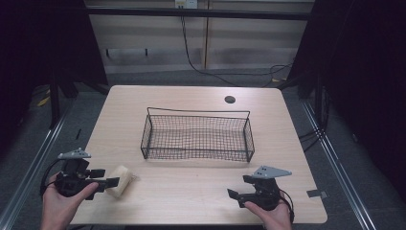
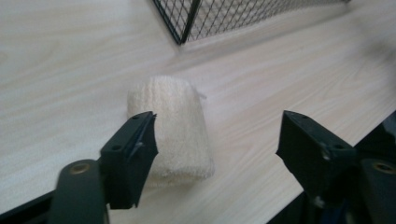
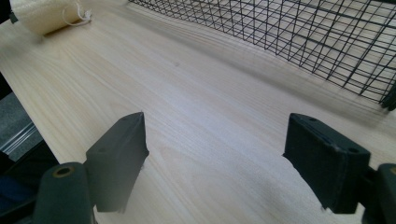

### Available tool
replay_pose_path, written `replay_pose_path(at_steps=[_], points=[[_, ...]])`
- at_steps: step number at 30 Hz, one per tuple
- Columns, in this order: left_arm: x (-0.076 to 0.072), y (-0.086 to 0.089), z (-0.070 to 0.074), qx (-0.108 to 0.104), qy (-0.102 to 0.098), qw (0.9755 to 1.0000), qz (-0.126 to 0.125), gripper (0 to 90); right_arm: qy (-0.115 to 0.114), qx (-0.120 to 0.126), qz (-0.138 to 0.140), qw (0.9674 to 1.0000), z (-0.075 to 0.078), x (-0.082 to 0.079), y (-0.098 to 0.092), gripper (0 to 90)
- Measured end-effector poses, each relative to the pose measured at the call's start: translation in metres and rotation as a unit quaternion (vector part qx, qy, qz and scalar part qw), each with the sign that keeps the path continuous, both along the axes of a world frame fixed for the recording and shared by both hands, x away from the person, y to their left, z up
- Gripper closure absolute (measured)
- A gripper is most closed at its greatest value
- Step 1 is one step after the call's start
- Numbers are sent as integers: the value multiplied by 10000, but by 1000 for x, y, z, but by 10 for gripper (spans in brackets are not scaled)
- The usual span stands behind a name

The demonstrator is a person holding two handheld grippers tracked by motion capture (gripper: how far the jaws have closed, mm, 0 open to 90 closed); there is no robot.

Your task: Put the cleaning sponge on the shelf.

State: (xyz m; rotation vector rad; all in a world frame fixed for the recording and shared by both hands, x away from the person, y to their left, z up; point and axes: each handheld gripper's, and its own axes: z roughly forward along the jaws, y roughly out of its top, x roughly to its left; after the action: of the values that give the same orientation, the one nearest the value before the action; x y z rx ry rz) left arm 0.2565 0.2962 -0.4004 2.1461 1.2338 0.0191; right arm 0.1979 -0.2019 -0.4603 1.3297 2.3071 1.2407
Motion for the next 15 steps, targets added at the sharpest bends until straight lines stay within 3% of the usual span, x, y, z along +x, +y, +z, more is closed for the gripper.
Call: replay_pose_path(at_steps=[1, 4, 9, 10, 12, 15], points=[[0, 0, 0, 0, 0, 10000, 0, 220, 4, -23, 12, 10000, 0, 0, 1, 198], [8, -5, 2, 232, 257, 9993, -137, 232, 28, -57, 85, 9999, -1, 1, 3, 197], [15, -7, 7, 364, 356, 9985, -219, 174, 67, -44, 135, 9999, -2, 1, 5, 193], [20, -8, 10, 416, 508, 9974, -294, 168, 107, 18, 171, 9998, -3, 2, 5, 202], [23, -12, 13, 564, 549, 9966, -241, 183, 220, 201, 156, 9994, -4, 2, 4, 200], [27, -15, 15, 631, 619, 9956, -302, 199, 258, 214, 132, 9994, -5, 3, 3, 193]])
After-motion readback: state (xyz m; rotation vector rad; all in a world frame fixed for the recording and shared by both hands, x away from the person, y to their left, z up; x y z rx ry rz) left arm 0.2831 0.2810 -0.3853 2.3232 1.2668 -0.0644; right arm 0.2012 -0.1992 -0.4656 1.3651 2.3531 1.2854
